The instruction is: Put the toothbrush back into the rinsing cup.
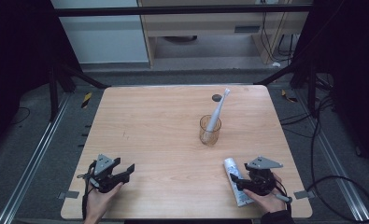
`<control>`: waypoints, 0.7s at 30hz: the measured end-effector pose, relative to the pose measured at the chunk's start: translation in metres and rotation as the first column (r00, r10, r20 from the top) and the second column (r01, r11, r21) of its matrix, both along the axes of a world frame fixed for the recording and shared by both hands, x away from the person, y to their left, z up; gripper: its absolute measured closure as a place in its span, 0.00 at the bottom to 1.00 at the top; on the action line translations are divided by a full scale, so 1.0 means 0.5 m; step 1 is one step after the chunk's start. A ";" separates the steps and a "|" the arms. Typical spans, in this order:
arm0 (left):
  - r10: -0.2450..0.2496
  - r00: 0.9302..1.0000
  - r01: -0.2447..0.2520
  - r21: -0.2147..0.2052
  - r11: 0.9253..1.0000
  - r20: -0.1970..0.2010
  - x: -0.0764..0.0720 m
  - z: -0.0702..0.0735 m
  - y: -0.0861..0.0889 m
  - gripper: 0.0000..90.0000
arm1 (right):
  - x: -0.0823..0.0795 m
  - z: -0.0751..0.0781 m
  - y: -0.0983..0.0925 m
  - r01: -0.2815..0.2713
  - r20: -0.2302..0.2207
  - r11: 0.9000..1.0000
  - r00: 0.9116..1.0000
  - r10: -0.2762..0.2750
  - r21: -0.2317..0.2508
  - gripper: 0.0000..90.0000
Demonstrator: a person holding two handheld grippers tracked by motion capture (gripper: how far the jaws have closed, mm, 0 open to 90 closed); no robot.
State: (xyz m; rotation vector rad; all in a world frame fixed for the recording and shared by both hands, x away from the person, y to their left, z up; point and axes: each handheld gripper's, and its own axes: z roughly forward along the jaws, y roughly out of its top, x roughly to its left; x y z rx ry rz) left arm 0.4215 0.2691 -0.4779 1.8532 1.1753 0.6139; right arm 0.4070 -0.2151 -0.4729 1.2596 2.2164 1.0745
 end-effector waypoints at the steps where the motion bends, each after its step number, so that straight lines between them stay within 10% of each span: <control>1: 0.008 1.000 -0.008 0.016 1.000 0.004 0.000 0.000 0.001 0.37 | -0.002 -0.002 0.002 -0.001 -0.008 1.000 1.000 0.001 -0.006 0.32; 21: 0.024 0.999 -0.023 0.019 1.000 -0.041 0.010 -0.004 0.014 0.44 | 0.023 -0.022 0.034 -0.009 -0.072 0.997 0.997 0.004 -0.071 0.45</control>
